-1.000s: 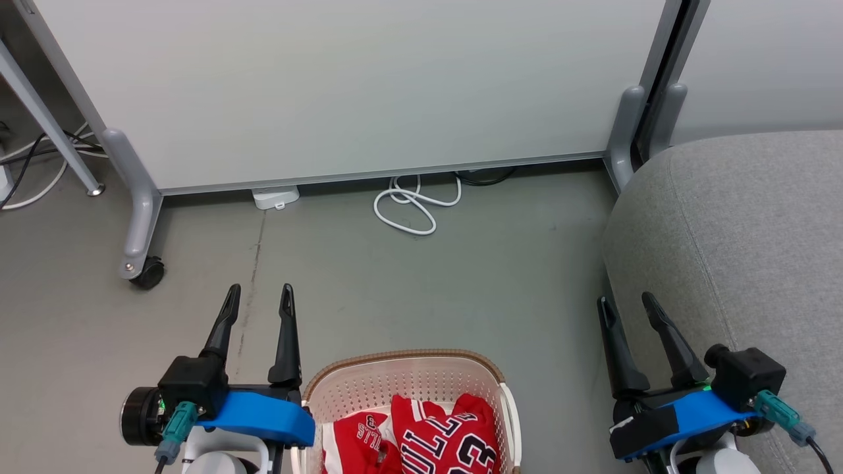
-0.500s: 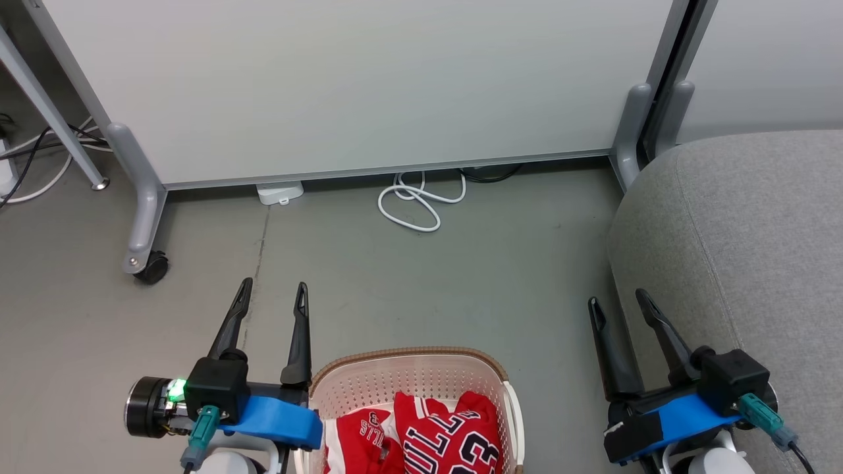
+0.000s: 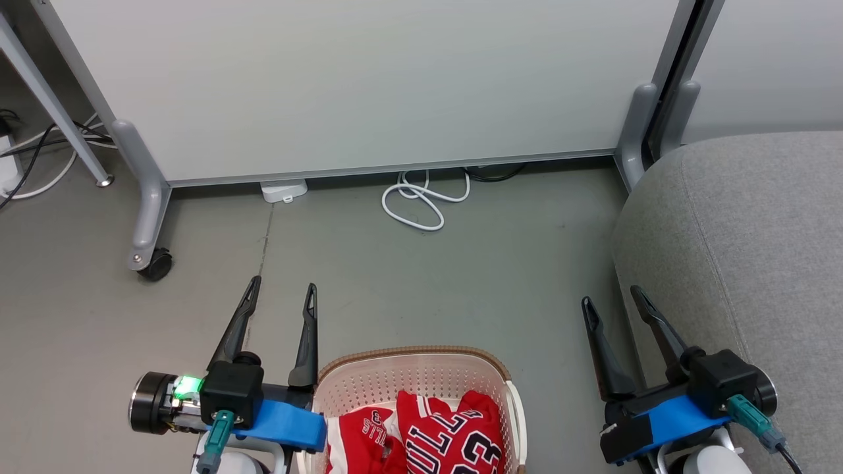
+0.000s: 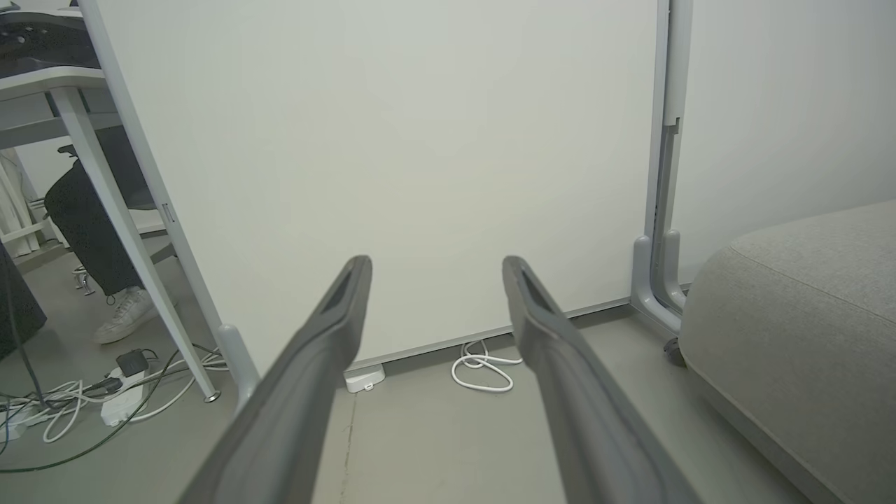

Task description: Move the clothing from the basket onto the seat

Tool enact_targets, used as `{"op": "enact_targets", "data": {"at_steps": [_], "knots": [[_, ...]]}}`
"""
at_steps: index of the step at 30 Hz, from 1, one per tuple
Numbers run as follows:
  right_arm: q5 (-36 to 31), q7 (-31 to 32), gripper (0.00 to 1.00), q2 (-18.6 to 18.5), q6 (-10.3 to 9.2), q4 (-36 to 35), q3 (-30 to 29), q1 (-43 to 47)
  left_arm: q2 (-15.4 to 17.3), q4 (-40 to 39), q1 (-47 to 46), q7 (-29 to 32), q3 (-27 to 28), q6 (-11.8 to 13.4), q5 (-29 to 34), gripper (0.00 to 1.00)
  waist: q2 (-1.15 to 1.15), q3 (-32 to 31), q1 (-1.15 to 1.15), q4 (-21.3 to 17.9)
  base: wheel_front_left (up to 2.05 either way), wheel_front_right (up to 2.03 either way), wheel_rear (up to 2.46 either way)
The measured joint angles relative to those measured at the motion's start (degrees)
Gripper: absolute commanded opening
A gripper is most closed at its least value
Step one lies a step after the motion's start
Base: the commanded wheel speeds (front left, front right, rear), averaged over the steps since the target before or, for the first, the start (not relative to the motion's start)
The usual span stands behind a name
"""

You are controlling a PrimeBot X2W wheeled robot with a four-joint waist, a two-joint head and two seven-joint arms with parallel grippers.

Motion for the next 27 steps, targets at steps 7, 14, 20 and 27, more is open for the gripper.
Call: {"op": "enact_targets", "data": {"at_steps": [7,14,20,27], "knots": [[0.7,0.0,1.00,0.0,0.00,0.4,0.0,0.0,-0.2,0.4,0.0,0.0,0.5,-0.7,-1.0,1.00,0.00,-0.1,0.00,0.1,0.00,0.00,0.00],[1.1,0.0,1.00,0.0,0.00,0.4,0.0,0.0,-0.5,0.6,0.0,0.0,1.0,-1.2,-1.0,1.00,0.00,-0.1,0.00,0.1,0.00,0.00,0.00],[1.2,0.0,1.00,0.0,0.00,0.4,0.0,-0.1,-0.7,0.6,0.0,0.0,1.3,-1.8,-1.0,1.00,0.00,0.1,0.00,-0.1,0.00,0.00,0.00],[1.0,0.0,1.00,0.0,0.00,-0.5,0.2,-0.8,-0.6,2.1,-1.6,0.0,1.1,-3.5,-0.8,1.00,0.00,1.2,0.00,-0.8,0.00,0.00,0.00]]}}
